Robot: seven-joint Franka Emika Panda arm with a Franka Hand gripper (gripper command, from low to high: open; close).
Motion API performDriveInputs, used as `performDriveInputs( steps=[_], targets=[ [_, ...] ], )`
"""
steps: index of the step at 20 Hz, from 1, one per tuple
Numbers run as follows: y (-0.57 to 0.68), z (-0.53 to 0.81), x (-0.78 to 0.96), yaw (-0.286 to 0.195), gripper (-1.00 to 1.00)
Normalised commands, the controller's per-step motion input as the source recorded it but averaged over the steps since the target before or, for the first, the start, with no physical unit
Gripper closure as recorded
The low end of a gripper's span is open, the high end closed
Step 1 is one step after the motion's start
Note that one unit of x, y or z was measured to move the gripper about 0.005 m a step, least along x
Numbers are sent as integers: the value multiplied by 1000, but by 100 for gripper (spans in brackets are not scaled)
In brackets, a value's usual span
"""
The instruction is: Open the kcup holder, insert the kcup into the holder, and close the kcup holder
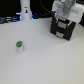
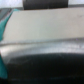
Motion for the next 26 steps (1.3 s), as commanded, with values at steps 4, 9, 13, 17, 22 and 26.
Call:
performDriveInputs(
  steps=[4, 9, 13, 17, 22, 26],
  targets=[
    [-223, 232, 926, -56, 100],
    [-269, 196, 980, -49, 100],
    [-294, 164, 978, -50, 100],
    [-302, 224, 966, -66, 100],
    [-321, 236, 954, -69, 100],
    [-323, 230, 954, -73, 100]
  ],
)
